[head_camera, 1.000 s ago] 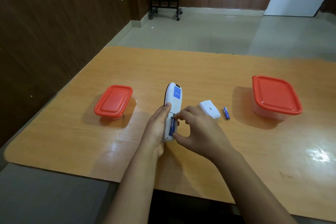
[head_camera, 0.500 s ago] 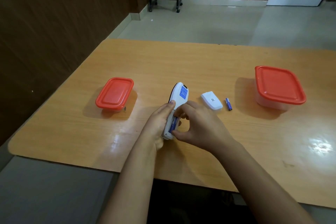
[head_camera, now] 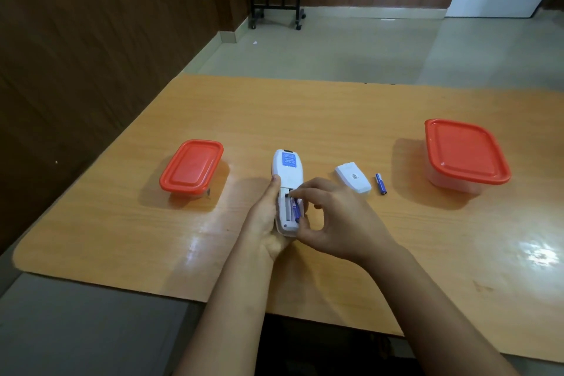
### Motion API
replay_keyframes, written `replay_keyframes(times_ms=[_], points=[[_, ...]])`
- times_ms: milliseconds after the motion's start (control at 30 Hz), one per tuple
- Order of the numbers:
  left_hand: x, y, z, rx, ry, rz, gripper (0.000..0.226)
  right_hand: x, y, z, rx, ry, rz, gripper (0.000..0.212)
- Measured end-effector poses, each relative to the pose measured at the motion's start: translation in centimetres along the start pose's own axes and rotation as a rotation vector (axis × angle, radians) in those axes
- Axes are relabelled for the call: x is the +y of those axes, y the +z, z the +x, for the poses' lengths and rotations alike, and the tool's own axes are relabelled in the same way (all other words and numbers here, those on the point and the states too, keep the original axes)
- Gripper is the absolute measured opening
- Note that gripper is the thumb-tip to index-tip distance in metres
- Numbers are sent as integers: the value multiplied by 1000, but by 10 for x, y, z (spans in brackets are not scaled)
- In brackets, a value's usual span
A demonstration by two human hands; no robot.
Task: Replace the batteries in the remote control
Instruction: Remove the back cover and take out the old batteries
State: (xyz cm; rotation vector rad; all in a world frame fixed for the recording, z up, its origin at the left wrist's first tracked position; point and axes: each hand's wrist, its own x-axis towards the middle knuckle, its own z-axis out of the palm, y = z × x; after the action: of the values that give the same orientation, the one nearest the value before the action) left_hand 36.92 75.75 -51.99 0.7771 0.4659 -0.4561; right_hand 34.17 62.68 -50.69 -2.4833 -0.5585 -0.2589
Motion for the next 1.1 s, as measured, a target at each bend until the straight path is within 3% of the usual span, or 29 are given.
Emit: replay_keyframes(times_ms=[167, 300, 500, 667, 833, 1100], points=[[2, 2, 4, 26, 35, -117, 44, 1, 5, 0, 64, 138, 200, 38], [2, 3, 7, 24, 63, -64, 44, -3, 8, 2, 128, 359, 232, 32], [-4, 3, 8, 10, 124, 76, 43, 4, 5, 3, 119, 435, 200, 10], [-5, 1, 9, 97, 162, 137, 22, 52, -30, -1, 336, 618, 152, 4], [-5, 5, 9, 99, 146, 159, 27, 101, -38, -15, 422, 827, 92, 13], [-8, 8, 6, 90, 128, 183, 30, 115, -28, -16, 397, 846, 4, 20]])
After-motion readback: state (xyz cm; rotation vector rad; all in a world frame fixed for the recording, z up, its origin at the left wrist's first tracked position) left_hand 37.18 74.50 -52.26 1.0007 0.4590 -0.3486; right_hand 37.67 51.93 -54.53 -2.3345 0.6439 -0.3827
